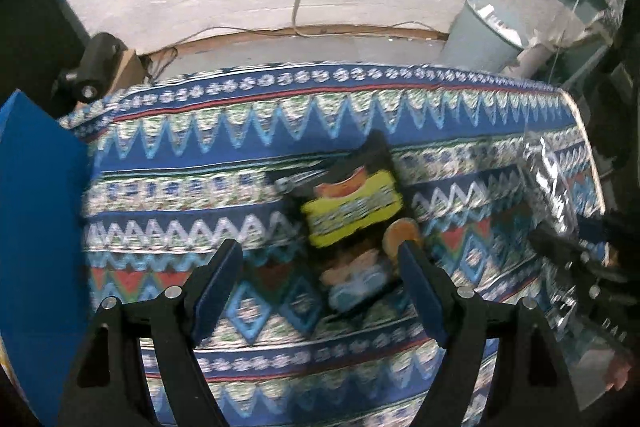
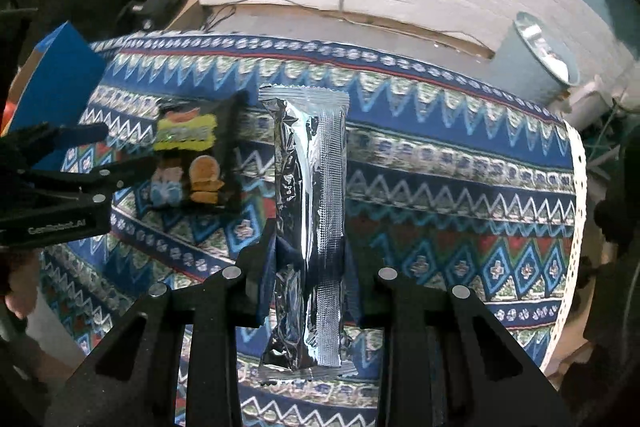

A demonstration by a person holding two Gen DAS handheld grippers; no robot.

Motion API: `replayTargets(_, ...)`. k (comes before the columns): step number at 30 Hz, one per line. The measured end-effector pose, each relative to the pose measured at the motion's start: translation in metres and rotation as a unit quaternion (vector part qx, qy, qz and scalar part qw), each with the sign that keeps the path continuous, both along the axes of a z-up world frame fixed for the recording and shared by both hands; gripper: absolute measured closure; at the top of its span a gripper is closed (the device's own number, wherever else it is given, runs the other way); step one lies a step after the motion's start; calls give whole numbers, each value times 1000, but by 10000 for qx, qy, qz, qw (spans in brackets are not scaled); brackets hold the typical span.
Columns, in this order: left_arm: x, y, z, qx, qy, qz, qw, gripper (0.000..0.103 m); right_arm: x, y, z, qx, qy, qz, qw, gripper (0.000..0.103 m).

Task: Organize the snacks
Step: 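Grasp silver bar with right gripper while left gripper grasps black-yellow chip bag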

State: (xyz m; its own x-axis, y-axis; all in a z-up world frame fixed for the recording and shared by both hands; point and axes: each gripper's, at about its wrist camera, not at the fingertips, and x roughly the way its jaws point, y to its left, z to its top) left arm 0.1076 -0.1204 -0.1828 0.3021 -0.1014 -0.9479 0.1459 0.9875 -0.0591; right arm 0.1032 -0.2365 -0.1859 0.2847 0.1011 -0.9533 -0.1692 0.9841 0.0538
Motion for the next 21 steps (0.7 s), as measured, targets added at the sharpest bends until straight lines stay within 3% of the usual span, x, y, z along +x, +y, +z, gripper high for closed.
replayTargets(4,14,-9,-6,-208,131,254,9994,21,2,-7,-2,65,-2,-71,10000,75)
replayTargets(6,19,-11,-12,-197,202,367,9989,15,1,-12,-4,97,8,-98,9999,75)
replayTargets(14,30,-9,-40,-230,345,868,9954,14,0,-23,-8,163,72,-198,9996,75)
replayTargets(19,29,-22,-42,-39,159,703,9974,13,6,-20,-4,213,18,-157,9996,75)
replayTargets(21,26,-27,-43,164,77,616,9979,17,7,-19,-3,235,14,-148,9996,75)
